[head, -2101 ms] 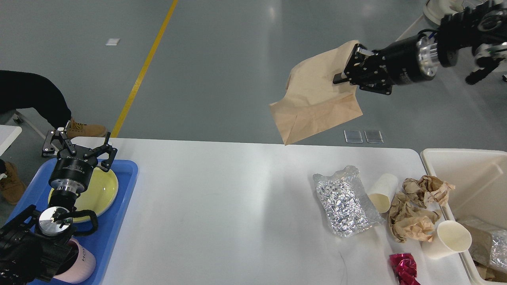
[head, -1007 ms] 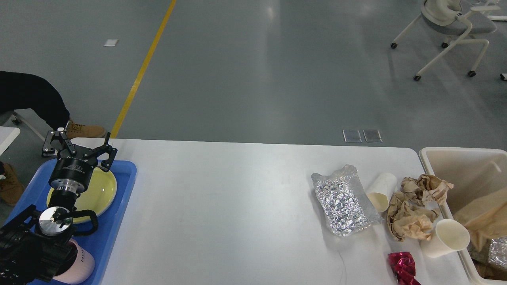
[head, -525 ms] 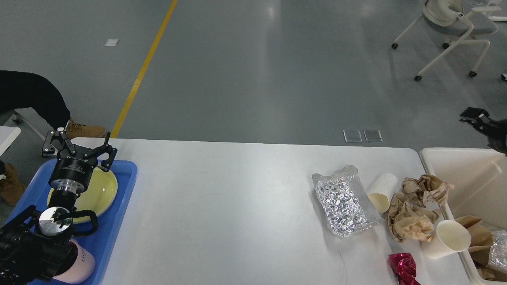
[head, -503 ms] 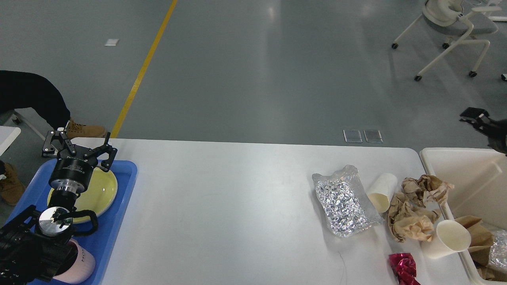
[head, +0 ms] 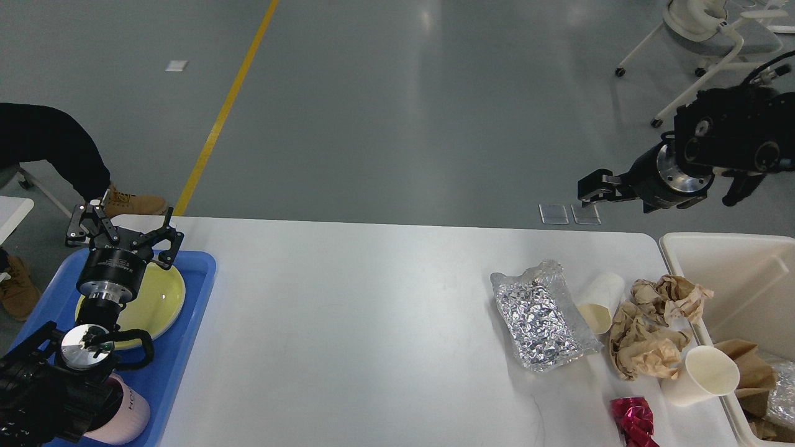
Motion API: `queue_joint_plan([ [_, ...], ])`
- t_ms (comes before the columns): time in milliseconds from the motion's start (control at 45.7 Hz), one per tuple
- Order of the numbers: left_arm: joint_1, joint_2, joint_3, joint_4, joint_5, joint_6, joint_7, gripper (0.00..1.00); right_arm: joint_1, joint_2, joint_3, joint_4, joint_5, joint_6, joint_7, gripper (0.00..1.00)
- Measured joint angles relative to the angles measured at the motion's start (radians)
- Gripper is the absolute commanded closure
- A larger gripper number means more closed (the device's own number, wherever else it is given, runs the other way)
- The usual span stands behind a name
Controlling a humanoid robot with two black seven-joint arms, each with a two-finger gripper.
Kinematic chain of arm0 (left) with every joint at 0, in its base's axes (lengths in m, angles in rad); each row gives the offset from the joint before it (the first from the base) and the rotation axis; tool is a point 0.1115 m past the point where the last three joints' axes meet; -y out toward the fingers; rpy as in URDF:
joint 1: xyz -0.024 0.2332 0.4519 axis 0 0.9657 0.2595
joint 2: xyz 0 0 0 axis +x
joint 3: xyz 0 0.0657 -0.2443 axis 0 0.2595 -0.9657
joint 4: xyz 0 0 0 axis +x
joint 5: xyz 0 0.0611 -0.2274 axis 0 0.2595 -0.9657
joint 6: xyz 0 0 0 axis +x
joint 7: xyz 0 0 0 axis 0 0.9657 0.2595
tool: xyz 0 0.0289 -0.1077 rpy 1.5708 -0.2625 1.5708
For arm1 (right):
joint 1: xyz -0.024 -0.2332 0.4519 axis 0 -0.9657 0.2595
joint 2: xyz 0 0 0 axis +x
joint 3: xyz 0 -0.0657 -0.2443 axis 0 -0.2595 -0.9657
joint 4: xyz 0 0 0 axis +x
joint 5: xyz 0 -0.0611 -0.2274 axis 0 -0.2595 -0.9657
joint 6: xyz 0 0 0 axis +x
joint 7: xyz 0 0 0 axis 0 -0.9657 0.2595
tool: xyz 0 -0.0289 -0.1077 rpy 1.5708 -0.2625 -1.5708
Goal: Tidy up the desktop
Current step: 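Bring the right gripper back and lower it to the foil packet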
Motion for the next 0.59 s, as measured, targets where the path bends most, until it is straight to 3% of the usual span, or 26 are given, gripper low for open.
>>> queue_joint_plan([
  [131,0.0,0.0,0.0,0.0,0.0,0.0,0.0,0.04,0.077,0.039,-0.016,0.028,0.144,0.178,0.0,0.0],
  [241,0.0,0.0,0.0,0.0,0.0,0.0,0.0,0.04,0.126,0.045,-0.034,0.069,0.241,0.247,0.0,0.0],
  [394,0.0,0.0,0.0,0.0,0.001,0.0,0.0,0.04,0.095,0.038,-0.041,0.082,0.3,0.261,0.0,0.0],
  [591,0.0,0.0,0.0,0.0,0.001,0.0,0.0,0.04,-0.157,-0.01,0.007,0.065,0.405,0.188,0.0,0.0],
])
